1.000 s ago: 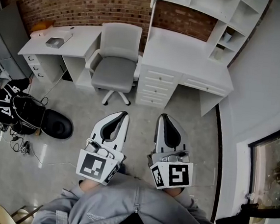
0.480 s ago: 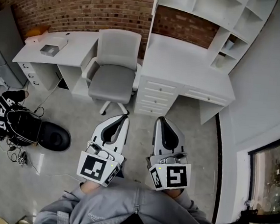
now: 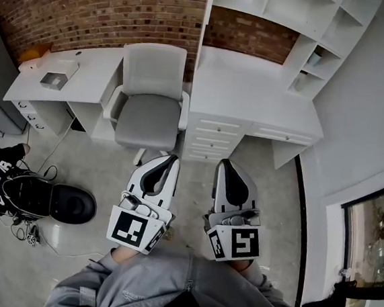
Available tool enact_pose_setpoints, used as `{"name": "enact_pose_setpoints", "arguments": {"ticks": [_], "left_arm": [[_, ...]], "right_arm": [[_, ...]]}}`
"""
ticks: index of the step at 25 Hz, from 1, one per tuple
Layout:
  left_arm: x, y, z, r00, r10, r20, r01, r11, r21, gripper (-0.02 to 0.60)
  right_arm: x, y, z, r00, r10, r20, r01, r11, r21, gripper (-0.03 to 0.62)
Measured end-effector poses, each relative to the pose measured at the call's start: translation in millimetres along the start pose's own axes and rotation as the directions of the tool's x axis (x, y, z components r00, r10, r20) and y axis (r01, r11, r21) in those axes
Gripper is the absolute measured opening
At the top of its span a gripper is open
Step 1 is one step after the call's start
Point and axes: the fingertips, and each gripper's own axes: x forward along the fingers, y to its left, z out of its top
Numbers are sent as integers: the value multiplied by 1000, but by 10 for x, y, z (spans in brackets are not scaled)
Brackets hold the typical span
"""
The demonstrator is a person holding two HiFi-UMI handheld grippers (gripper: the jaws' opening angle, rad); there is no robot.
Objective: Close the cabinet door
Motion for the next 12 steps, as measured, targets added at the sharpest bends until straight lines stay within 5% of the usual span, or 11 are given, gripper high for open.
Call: {"name": "enact_pose_setpoints", "arguments": {"ticks": [12], "left_arm": [[371, 500, -29, 999, -51, 14, 51, 999, 2, 6]], "right_arm": [[534, 10, -178, 998, -62, -18, 61, 998, -19, 26]]}}
